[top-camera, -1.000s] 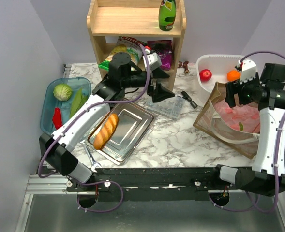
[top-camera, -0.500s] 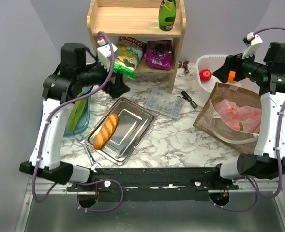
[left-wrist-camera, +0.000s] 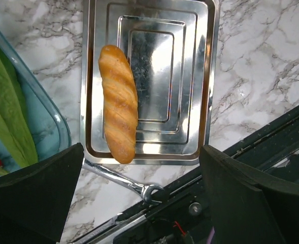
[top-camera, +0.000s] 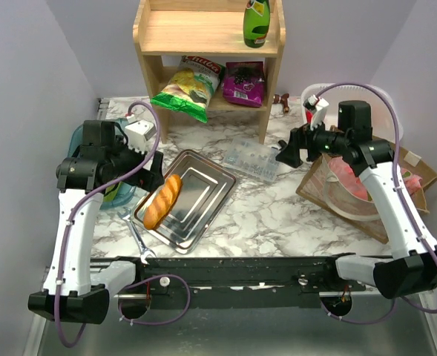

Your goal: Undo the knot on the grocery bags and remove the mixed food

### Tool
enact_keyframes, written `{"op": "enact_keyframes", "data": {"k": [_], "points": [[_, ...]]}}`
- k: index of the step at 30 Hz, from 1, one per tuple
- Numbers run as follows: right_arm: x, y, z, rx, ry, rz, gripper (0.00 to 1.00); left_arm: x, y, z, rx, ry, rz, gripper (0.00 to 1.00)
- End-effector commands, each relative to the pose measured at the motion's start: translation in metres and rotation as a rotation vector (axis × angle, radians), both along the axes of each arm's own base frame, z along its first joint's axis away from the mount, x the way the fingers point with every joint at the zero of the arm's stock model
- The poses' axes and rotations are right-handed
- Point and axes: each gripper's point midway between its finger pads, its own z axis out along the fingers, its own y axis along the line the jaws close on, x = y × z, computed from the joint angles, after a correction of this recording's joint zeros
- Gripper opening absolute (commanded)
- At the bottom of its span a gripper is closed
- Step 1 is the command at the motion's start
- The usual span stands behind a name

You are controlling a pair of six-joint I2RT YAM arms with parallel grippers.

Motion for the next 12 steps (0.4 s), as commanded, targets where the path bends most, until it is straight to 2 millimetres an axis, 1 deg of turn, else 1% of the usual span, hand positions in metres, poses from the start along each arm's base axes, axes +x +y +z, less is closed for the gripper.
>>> {"op": "enact_keyframes", "data": {"k": [1,4,7,12], "points": [[-0.009,-0.017,-0.004,-0.078,-0.068,-0.047,1.00,-0.001,0.004,-0.012,-0.008,0.025,0.056,0.98],[-0.015,-0.021,-0.001,-0.088,-0.077,-0.063,1.00,0.002,0.004,-0.012,-0.029,0.019,0.083,0.99],[-0.015,-0.023,0.009,-0.083,-0.091,-0.084,1.00,0.003,0.002,-0.007,-0.053,0.028,0.103,0.98],[-0.006,-0.034,0.028,-0.116,-0.158,-0.143,1.00,0.008,-0.002,-0.003,-0.093,0.045,0.127,0.98]]}}
